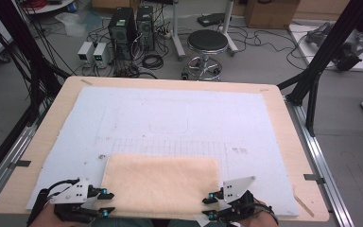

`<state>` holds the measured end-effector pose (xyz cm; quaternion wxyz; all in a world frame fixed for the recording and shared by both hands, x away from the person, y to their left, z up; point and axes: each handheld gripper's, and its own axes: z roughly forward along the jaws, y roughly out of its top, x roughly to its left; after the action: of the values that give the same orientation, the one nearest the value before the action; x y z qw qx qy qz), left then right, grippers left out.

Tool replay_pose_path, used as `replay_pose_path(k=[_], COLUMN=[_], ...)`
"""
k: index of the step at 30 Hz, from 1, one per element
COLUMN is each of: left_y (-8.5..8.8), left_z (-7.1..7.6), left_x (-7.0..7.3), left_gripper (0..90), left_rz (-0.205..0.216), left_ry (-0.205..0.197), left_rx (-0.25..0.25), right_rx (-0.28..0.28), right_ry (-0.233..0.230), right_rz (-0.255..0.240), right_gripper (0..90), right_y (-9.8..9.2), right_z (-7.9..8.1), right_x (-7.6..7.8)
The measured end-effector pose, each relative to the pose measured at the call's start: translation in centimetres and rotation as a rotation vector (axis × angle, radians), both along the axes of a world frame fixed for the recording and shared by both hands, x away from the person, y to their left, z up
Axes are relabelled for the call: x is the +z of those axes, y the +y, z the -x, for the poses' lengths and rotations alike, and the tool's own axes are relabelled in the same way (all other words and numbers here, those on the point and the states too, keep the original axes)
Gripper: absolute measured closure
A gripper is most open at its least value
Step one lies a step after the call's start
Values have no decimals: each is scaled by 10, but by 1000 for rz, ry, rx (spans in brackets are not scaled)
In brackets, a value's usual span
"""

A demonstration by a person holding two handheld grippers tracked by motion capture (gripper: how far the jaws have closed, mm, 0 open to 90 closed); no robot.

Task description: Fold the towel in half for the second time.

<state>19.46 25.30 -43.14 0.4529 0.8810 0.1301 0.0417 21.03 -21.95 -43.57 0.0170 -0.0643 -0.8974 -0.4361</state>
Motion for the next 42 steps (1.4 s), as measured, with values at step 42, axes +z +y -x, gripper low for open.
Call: replay_pose_path(k=[42], left_y=[8], left_z=[-22], left_x=[32], left_gripper=[553], left_rz=[135], left_ry=[-78], left_rx=[140], right_rx=[-204], right_ry=[-64], right_rz=[-90], right_gripper=[485], right_y=[-13], right_z=[-35], right_x=[29])
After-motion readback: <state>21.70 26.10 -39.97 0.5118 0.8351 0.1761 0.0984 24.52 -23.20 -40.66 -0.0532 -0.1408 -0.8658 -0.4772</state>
